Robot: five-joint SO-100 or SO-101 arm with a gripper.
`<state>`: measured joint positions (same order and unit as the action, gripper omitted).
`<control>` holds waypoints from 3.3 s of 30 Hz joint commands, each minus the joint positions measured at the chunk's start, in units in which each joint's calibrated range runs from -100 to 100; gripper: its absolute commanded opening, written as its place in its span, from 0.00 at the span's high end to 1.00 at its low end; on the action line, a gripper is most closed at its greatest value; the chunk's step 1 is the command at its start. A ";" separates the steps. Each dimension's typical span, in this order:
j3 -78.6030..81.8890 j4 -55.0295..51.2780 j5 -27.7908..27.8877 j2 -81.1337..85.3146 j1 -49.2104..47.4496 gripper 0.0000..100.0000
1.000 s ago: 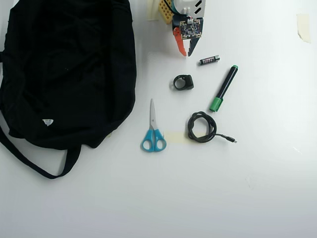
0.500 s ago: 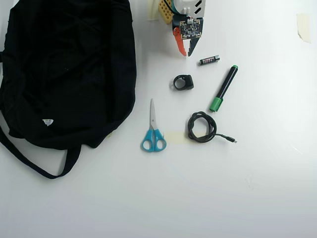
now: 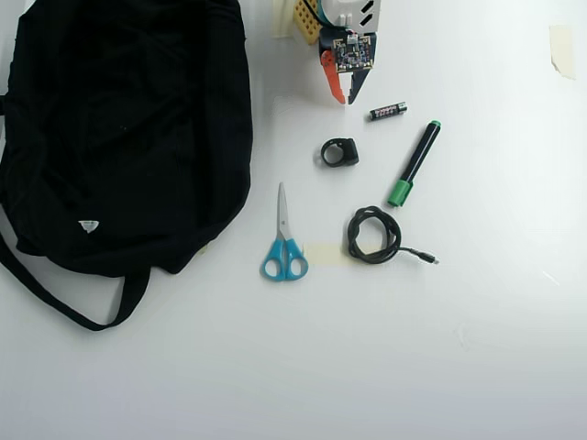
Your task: Put the green marker into the black bag
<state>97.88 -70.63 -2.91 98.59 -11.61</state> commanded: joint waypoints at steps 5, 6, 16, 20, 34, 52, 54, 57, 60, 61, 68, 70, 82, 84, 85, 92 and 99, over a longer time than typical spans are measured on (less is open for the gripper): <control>-3.27 0.43 0.28 0.25 -0.36 0.98; -4.35 0.43 0.28 0.17 -0.43 0.98; -16.92 1.21 0.28 -8.46 -3.27 0.98; -24.29 3.19 0.28 -17.76 -4.55 0.98; -48.28 10.34 0.23 -46.97 -9.78 0.98; -69.31 10.25 -6.22 -71.53 -15.77 0.98; -71.19 10.17 -6.22 -73.69 -16.36 0.98; -74.07 9.99 -6.27 -77.01 -16.14 0.98; -76.67 9.82 -7.63 -80.25 -15.69 0.98; -77.57 9.82 -8.37 -81.24 -15.69 0.98; -80.36 8.70 -13.14 -84.31 -17.34 0.98; -80.36 7.50 -13.93 -84.31 -17.56 0.98; -80.00 1.90 -14.40 -83.32 -19.13 0.98; -80.00 1.90 -16.02 -83.32 -19.80 0.98; -80.18 1.90 -17.70 -83.32 -20.18 0.98; -79.91 1.81 -21.22 -83.15 -21.60 0.98; -80.00 1.47 -21.58 -83.24 -21.52 0.98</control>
<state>20.36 -68.83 -24.40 14.16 -33.36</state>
